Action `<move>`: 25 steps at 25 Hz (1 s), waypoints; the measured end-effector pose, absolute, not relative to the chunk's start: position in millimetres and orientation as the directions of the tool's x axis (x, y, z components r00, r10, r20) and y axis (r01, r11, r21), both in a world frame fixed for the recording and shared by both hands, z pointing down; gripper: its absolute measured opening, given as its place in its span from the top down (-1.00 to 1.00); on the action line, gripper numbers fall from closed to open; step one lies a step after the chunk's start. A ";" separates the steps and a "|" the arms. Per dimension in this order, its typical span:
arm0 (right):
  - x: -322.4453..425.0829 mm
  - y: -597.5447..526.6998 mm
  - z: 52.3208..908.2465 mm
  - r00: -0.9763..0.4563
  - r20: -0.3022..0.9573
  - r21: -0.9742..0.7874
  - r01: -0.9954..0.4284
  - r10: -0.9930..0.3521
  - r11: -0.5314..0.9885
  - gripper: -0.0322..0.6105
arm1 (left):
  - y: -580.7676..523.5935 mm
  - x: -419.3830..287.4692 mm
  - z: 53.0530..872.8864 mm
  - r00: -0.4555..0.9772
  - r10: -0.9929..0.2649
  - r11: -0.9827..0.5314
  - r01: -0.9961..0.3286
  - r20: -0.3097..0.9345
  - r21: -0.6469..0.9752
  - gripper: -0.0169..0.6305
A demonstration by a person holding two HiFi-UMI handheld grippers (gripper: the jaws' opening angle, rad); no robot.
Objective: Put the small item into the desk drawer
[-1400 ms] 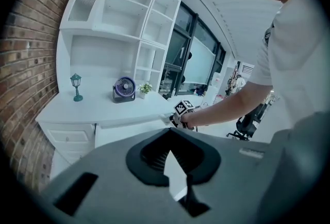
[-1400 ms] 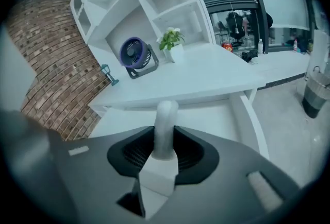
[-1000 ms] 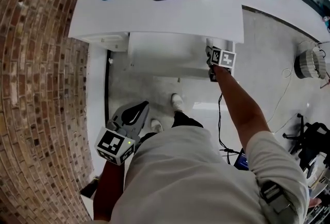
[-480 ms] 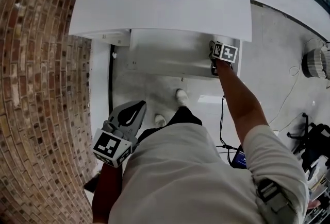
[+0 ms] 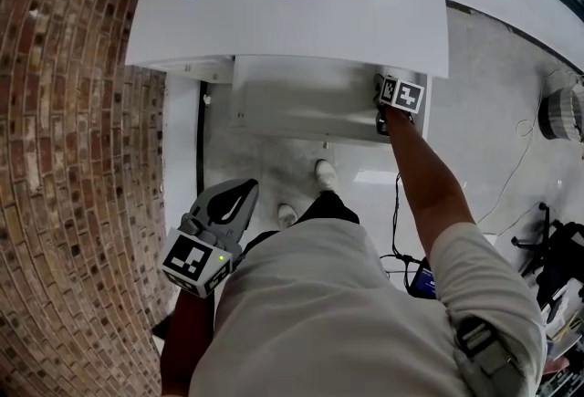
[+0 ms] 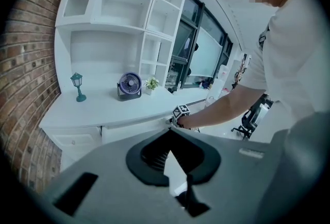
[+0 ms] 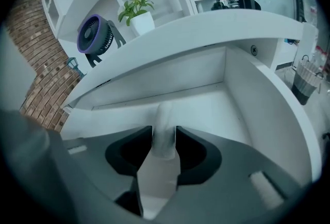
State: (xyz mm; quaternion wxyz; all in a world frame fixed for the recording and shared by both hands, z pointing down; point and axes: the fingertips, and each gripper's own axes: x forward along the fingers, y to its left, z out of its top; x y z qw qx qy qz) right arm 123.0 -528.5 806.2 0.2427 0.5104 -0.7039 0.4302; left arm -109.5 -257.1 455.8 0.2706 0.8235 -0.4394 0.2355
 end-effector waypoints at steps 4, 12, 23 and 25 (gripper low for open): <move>125.9 -527.0 797.2 -0.349 0.775 -0.347 -0.932 -0.526 0.106 0.39 | -260.5 -107.6 454.7 0.518 -0.592 -0.485 -0.841 0.617 0.241 0.93; 128.5 -515.9 772.3 -0.341 0.763 -0.341 -0.934 -0.549 0.106 0.44 | -262.6 -102.9 450.3 0.568 -0.579 -0.536 -0.805 0.584 0.252 0.93; 121.0 -491.4 698.5 -0.336 0.674 -0.286 -0.940 -0.658 0.187 0.66 | -236.0 -105.8 439.0 0.650 -0.541 -0.634 -0.732 0.534 0.250 0.93; 116.6 -482.1 684.8 -0.336 0.657 -0.277 -0.940 -0.675 0.198 0.72 | -230.2 -108.3 434.7 0.663 -0.535 -0.656 -0.717 0.524 0.237 0.93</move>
